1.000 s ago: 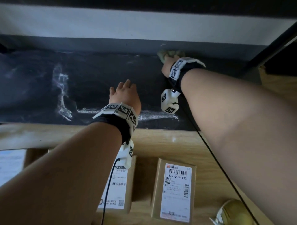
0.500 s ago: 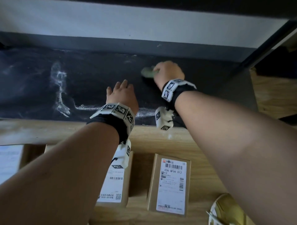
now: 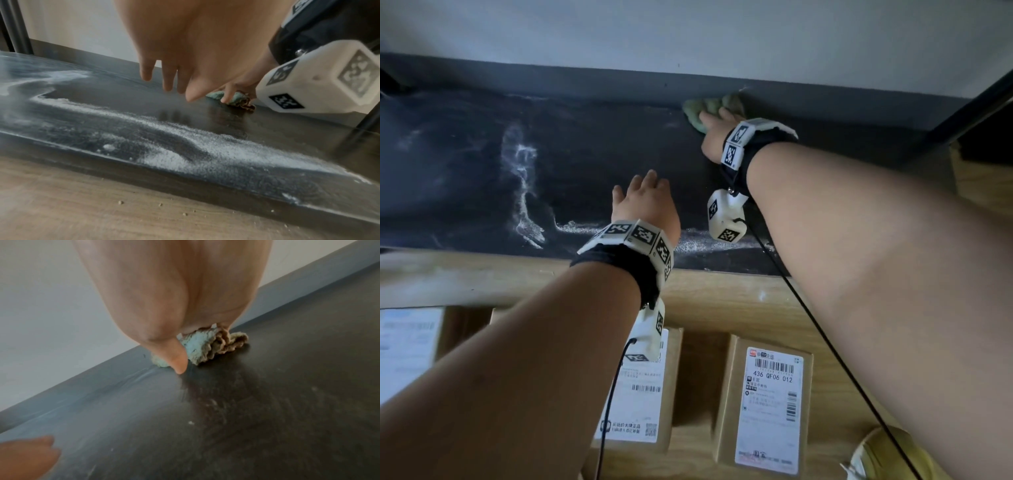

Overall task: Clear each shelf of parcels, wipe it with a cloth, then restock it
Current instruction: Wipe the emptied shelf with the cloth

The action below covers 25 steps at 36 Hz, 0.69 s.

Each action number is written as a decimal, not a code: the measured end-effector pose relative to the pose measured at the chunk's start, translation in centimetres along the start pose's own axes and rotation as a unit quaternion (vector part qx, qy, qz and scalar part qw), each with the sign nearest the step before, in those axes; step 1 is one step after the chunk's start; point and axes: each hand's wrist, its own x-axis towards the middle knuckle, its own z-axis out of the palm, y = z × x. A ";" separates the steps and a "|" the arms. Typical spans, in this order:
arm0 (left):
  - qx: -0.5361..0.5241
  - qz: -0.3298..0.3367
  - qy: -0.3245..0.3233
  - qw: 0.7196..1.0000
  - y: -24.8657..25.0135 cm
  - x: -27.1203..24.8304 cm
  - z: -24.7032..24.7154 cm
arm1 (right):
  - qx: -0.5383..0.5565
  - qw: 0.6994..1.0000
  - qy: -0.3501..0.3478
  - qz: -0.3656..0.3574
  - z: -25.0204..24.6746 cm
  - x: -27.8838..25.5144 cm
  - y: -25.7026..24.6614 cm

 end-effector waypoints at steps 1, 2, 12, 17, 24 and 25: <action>-0.001 -0.002 -0.001 1.000 -0.1 -0.1 0.0 | 0.003 1.000 -0.019 -0.021 0.0 -0.1 -0.3; -0.003 -0.005 -0.002 1.000 -0.1 -0.1 0.0 | 0.003 0.999 -0.032 -0.031 -0.1 -0.5 -0.5; -0.021 -0.003 0.002 1.000 0.0 -2.0 -0.7 | 0.082 0.996 0.016 -0.010 1.7 -5.3 -1.3; -0.009 -0.001 -0.016 1.000 -0.4 -3.5 -0.7 | 0.087 0.994 0.071 0.001 4.2 -8.8 -0.4; 0.017 0.018 -0.031 0.999 -0.7 -5.3 -0.1 | 0.042 0.993 0.112 -0.003 6.9 -13.2 0.7; 0.019 0.020 -0.032 0.999 -0.7 -5.5 -0.1 | 0.040 0.993 0.109 0.002 6.8 -13.6 0.7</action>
